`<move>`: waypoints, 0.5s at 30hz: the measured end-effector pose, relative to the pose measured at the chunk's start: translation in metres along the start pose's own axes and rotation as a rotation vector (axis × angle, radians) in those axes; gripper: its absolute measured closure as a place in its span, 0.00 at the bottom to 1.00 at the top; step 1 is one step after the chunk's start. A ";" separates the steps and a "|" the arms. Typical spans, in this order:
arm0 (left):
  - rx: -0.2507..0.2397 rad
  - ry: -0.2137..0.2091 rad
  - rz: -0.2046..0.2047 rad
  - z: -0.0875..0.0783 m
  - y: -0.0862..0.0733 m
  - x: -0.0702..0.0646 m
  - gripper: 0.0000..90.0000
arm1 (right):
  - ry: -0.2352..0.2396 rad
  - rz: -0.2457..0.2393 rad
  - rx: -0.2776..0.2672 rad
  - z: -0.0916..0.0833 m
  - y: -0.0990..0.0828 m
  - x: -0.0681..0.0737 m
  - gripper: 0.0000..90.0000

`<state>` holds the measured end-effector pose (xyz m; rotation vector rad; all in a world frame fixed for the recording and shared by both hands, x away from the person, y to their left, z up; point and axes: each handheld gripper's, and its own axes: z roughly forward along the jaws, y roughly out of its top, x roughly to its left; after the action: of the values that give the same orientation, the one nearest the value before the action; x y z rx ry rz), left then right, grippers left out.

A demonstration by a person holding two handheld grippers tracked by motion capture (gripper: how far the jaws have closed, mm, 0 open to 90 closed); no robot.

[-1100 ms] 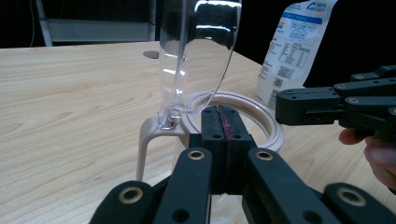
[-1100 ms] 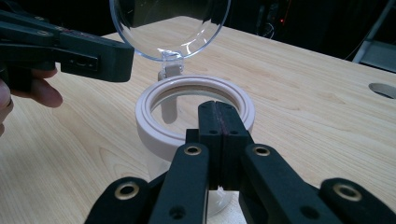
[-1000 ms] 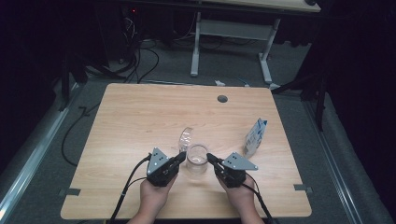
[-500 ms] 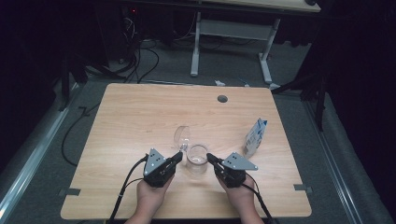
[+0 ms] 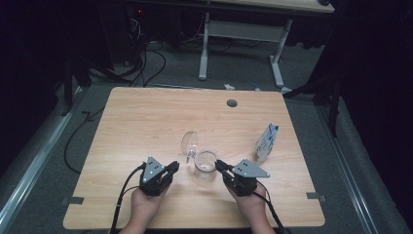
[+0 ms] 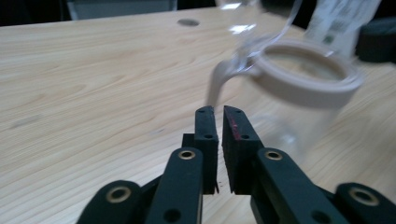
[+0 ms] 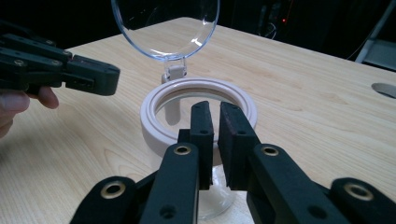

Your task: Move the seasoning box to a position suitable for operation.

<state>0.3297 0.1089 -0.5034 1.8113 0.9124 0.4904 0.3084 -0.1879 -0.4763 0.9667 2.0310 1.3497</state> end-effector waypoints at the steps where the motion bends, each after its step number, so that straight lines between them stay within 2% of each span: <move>1: 0.012 0.012 0.012 -0.002 -0.002 0.005 0.90 | -0.003 -0.001 -0.002 -0.001 0.000 -0.001 0.92; 5: 0.043 0.062 0.046 -0.011 -0.007 0.025 0.78 | -0.029 0.016 -0.007 -0.004 -0.002 -0.007 0.90; 7: 0.055 0.070 0.056 -0.014 -0.009 0.032 0.73 | -0.041 0.025 -0.005 -0.003 -0.004 -0.010 0.89; 9: 0.073 0.060 0.062 -0.016 -0.012 0.037 0.69 | -0.069 0.016 0.015 -0.002 -0.008 -0.013 0.87; 12: 0.092 0.016 0.069 -0.019 -0.017 0.041 0.63 | -0.097 0.036 0.032 0.000 -0.015 -0.021 0.83; 13: 0.099 0.016 0.089 -0.019 -0.019 0.040 0.63 | -0.097 0.036 0.032 0.000 -0.015 -0.021 0.83; 14: 0.107 0.026 0.110 -0.019 -0.021 0.040 0.61 | -0.114 0.034 0.042 0.001 -0.016 -0.023 0.81; 15: 0.108 0.029 0.115 -0.020 -0.022 0.041 0.59 | -0.144 0.035 0.066 0.003 -0.020 -0.025 0.80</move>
<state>0.3341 0.1568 -0.5185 1.9669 0.8726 0.5499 0.3202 -0.2110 -0.4954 1.1007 1.9692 1.2011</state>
